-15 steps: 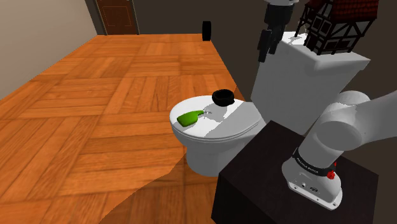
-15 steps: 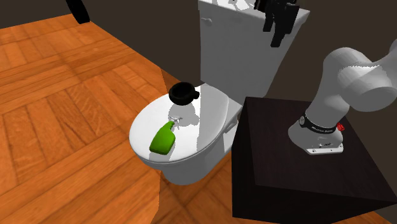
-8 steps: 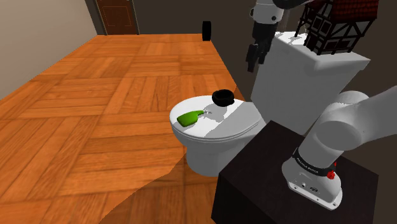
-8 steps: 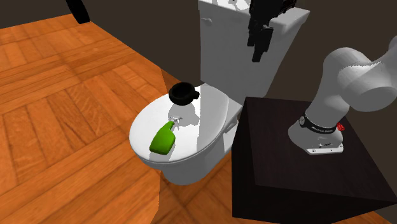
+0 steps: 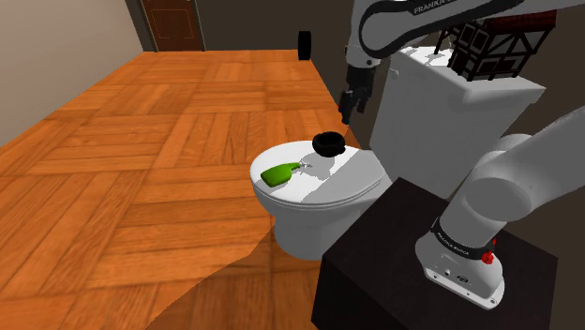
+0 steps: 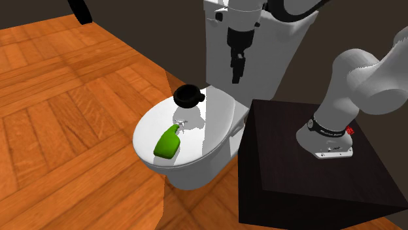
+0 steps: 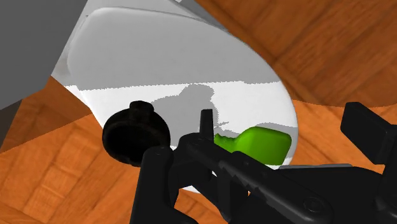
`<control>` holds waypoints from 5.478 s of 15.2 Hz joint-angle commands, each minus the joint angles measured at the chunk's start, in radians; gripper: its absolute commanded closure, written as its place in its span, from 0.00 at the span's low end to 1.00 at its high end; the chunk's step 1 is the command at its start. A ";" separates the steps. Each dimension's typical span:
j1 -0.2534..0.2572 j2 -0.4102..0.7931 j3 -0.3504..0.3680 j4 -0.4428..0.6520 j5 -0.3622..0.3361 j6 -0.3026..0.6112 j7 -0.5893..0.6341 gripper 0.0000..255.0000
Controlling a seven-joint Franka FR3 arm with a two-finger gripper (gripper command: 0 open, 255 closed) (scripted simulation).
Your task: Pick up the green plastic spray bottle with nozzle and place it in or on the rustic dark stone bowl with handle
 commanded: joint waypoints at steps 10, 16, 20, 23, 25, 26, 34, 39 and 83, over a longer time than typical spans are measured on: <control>-0.012 0.403 -0.029 0.066 0.000 0.343 -0.017 0.00; -0.020 0.646 -0.036 0.179 0.017 0.475 -0.035 0.00; -0.030 0.808 -0.035 0.280 0.032 0.537 -0.047 0.00; -0.039 0.928 -0.031 0.369 0.043 0.569 -0.056 0.00; -0.046 1.007 -0.028 0.435 0.048 0.583 -0.060 0.00; -0.049 1.047 -0.027 0.470 0.051 0.589 -0.062 0.00; -0.065 1.250 -0.020 0.636 0.061 0.626 -0.069 0.00; -0.067 1.294 -0.018 0.655 0.062 0.651 -0.070 0.00; -0.057 0.995 -0.030 0.585 0.050 0.423 -0.070 1.00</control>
